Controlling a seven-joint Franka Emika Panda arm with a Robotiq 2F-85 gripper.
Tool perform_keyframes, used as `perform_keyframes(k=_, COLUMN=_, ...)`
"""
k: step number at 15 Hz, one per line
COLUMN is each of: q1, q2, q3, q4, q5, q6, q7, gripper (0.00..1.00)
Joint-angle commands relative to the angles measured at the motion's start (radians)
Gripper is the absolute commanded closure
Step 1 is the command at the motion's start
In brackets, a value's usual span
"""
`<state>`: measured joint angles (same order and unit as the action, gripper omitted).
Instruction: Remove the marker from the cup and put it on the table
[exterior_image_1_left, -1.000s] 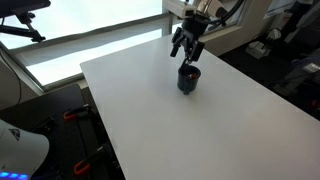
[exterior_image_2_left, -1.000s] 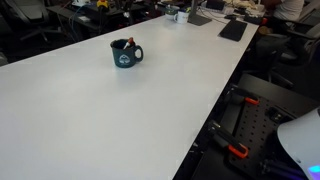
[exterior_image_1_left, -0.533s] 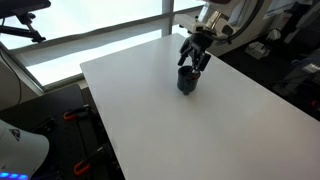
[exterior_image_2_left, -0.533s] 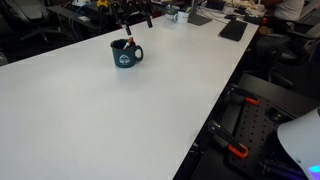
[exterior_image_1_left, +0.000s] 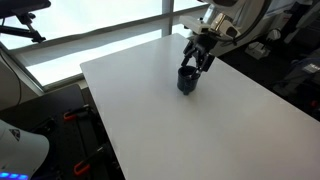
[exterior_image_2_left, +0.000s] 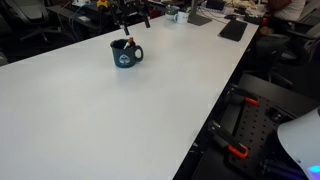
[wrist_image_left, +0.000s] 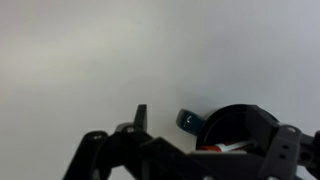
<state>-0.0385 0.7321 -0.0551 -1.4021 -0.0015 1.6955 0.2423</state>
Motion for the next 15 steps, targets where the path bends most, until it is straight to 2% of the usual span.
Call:
perform_keyframes(k=1, q1=0.006, q2=0.024, q3=-0.01, q4=0.029, q5=0.007, q6=-0.017, q7=0.007, gripper=0.0)
perform_keyframes(k=6, q1=-0.002, q2=0.073, q3=-0.008, q4=0.081, q5=0.014, q6=-0.021, q7=-0.001, gripper=0.0)
perform_keyframes(k=10, q1=-0.004, q2=0.121, q3=-0.011, q4=0.165, q5=0.012, q6=-0.033, q7=0.004, gripper=0.0)
perform_keyframes(k=11, q1=-0.002, q2=0.09, q3=-0.011, q4=0.097, q5=0.006, q6=-0.002, q7=-0.004, gripper=0.0)
perform_keyframes(k=15, q1=-0.002, q2=0.1, q3=-0.011, q4=0.106, q5=0.006, q6=-0.002, q7=-0.004, gripper=0.0)
